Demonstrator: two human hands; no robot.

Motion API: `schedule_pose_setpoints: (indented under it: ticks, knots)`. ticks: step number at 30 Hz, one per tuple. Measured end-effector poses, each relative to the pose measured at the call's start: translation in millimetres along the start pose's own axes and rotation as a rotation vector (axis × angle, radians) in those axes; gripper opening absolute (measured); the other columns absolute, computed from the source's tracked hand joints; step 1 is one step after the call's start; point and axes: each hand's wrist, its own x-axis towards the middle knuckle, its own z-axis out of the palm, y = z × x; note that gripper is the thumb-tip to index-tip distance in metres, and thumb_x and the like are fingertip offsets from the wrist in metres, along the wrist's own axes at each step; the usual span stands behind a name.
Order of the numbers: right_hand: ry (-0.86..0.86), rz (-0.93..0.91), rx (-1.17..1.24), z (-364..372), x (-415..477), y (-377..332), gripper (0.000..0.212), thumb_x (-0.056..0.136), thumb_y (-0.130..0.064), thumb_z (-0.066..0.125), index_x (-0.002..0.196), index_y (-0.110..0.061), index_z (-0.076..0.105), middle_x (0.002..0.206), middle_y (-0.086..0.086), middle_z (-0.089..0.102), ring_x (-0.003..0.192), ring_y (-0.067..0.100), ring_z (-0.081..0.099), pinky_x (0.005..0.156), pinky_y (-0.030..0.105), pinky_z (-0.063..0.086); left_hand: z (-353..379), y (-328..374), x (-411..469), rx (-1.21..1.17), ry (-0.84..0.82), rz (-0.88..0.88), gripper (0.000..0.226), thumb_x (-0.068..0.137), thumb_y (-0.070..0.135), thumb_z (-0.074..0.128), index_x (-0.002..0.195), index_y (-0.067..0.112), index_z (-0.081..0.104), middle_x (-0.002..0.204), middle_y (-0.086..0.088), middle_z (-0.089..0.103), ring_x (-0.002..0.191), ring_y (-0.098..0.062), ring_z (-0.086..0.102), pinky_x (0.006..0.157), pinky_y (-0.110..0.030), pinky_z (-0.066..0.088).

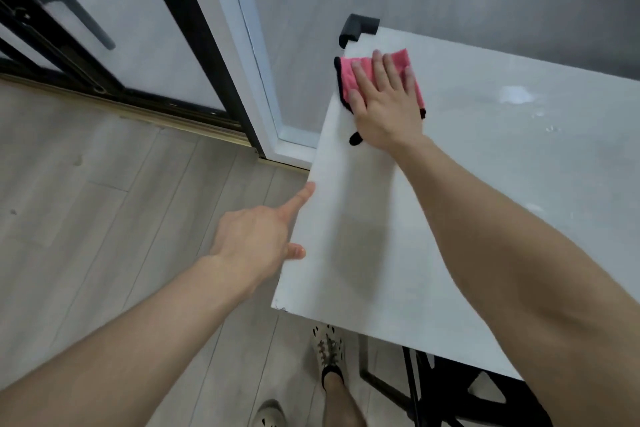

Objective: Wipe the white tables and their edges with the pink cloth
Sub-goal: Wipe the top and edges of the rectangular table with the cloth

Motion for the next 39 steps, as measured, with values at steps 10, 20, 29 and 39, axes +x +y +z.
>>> schedule_pose_setpoints:
  ticks: [10, 20, 29, 39]
  knots:
    - [-0.008, -0.204, -0.028, 0.8, -33.8, 17.8, 0.063, 0.111, -0.057, 0.017, 0.172, -0.039, 0.017, 0.182, 0.006, 0.003, 0.168, 0.021, -0.001, 0.135, 0.047, -0.002, -17.9, 1.3, 11.8, 0.05, -0.007, 0.012, 0.141, 0.077, 0.072, 0.084, 0.154, 0.062, -0.033, 0.11, 0.004, 0.073, 0.102, -0.023, 0.071, 0.088, -0.04, 0.059]
    - [0.024, 0.043, 0.076, 13.7, -132.1, 11.7, 0.068, 0.113, -0.056, 0.028, 0.173, -0.027, 0.017, 0.181, 0.009, 0.001, 0.168, 0.02, -0.009, 0.136, 0.044, 0.001, -90.5, 13.2, 50.1, 0.001, 0.157, 0.097, 0.088, 0.08, 0.061, 0.086, 0.154, 0.045, 0.041, 0.138, 0.009, 0.065, 0.126, -0.022, 0.064, 0.096, -0.04, 0.054]
    - [0.019, 0.223, 0.108, -7.2, 48.8, 44.5, 0.069, 0.111, -0.057, 0.027, 0.173, -0.031, 0.011, 0.181, 0.011, -0.004, 0.167, 0.025, -0.011, 0.134, 0.044, -0.011, -147.2, 67.4, 136.4, 0.201, 0.194, 0.181, 0.123, 0.072, 0.053, 0.097, 0.168, 0.03, 0.024, 0.179, 0.006, 0.015, 0.154, -0.027, 0.038, 0.111, -0.056, 0.05]
    - [0.06, 0.622, 0.063, -29.3, -6.6, 155.8, 0.08, 0.101, -0.06, 0.015, 0.174, -0.027, 0.013, 0.18, 0.018, -0.002, 0.167, 0.031, -0.009, 0.135, 0.05, -0.005, -149.2, 72.1, 142.4, 0.255, 0.103, 0.204, 0.131, 0.082, 0.052, 0.091, 0.173, 0.026, 0.001, 0.182, 0.003, -0.007, 0.168, -0.019, 0.009, 0.126, -0.049, 0.038]
